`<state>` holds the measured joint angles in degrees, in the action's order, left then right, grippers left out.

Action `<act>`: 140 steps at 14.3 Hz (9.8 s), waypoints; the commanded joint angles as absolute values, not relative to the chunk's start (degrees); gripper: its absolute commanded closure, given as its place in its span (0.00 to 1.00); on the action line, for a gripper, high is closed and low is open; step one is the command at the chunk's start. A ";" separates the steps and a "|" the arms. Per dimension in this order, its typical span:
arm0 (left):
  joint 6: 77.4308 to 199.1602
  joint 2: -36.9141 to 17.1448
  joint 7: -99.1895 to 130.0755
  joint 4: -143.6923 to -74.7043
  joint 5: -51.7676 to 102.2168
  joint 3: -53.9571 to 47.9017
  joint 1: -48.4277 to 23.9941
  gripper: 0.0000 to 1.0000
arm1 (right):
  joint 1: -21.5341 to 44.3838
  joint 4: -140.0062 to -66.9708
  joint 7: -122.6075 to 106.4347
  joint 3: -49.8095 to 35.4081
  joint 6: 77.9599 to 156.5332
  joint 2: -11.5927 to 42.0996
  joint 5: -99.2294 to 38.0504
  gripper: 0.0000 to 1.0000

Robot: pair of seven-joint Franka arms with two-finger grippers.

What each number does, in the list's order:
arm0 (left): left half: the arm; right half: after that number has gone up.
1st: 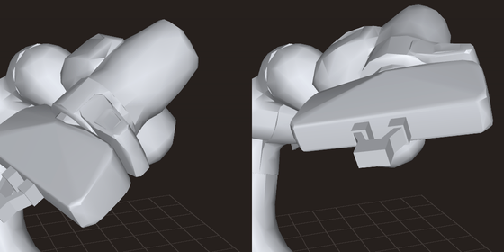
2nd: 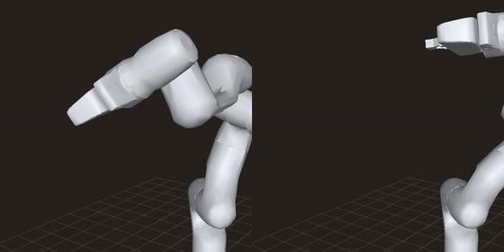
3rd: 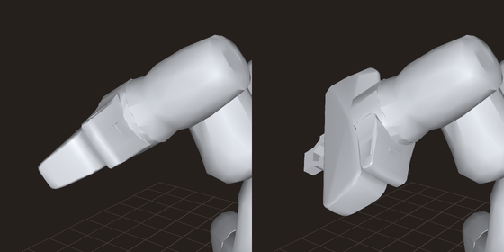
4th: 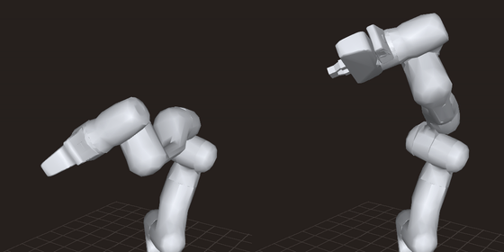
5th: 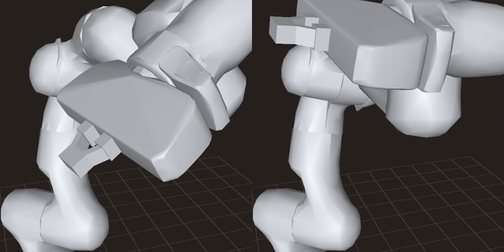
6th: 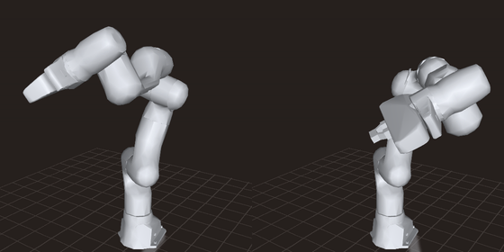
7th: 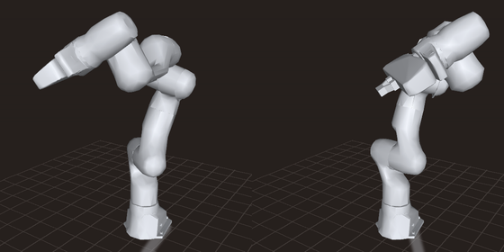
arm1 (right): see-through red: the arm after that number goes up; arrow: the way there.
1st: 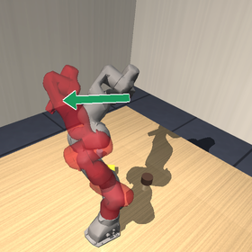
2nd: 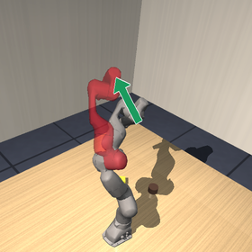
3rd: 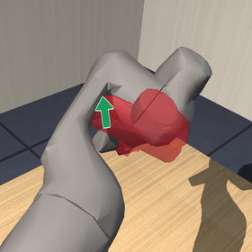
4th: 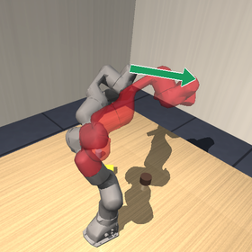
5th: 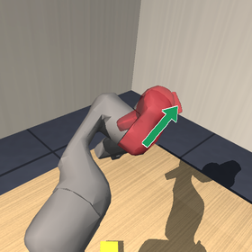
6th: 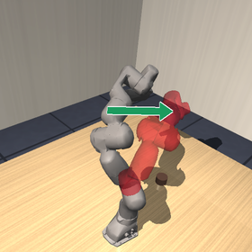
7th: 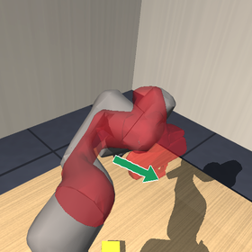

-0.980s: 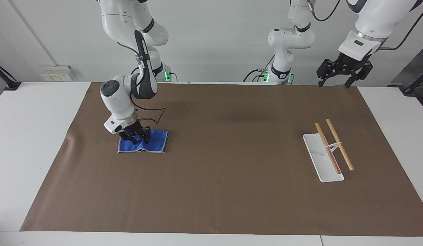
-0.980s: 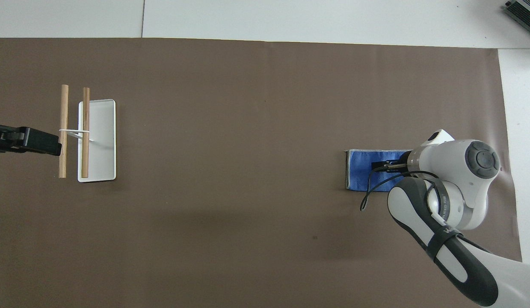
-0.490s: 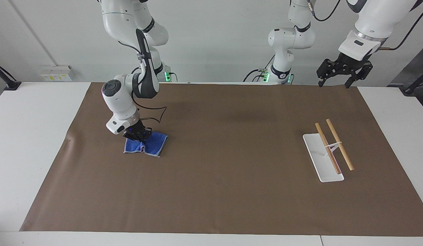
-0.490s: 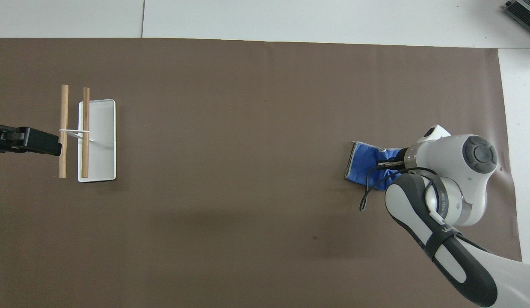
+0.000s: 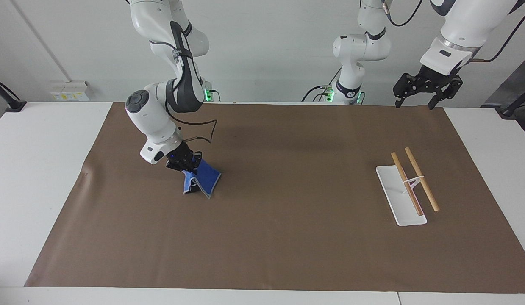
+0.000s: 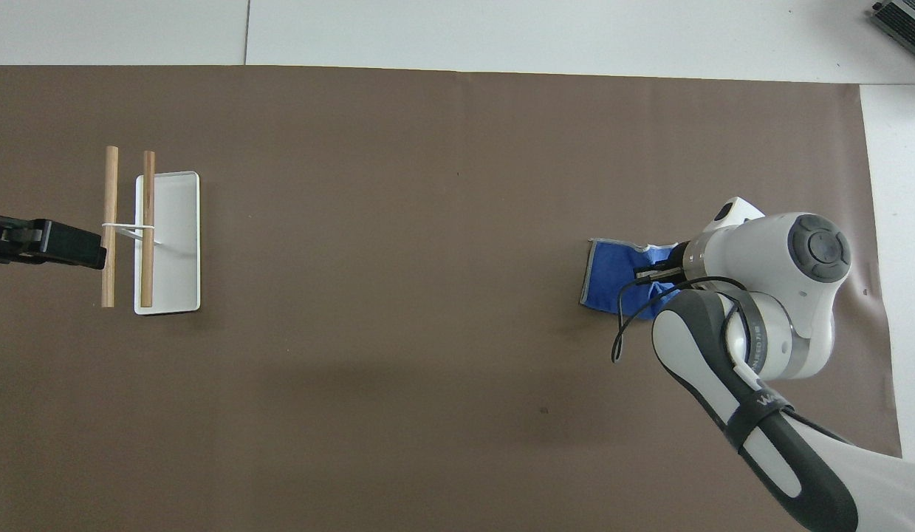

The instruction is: Right arm passes towel to left arm to hang

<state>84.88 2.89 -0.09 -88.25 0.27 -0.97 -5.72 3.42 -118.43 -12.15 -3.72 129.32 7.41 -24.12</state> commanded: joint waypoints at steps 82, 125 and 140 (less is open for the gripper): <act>164.10 4.92 84.20 -132.98 20.57 -1.41 11.95 0.66 | -4.31 -92.11 5.54 -6.52 96.24 -0.87 4.04 0.00; 98.73 1.15 -1.93 -87.98 -2.47 -1.93 -7.21 0.00 | -2.20 -89.47 6.07 0.26 84.38 -1.58 1.67 0.00; 85.08 2.99 -5.54 -88.59 1.23 -1.41 -2.21 0.00 | -2.20 -89.74 6.06 0.18 85.17 -1.58 1.67 0.00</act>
<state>85.62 2.41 -6.03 -88.15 0.26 -1.18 -4.01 -1.87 -88.85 5.16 0.60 84.71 -1.12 1.18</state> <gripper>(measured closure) 0.000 0.000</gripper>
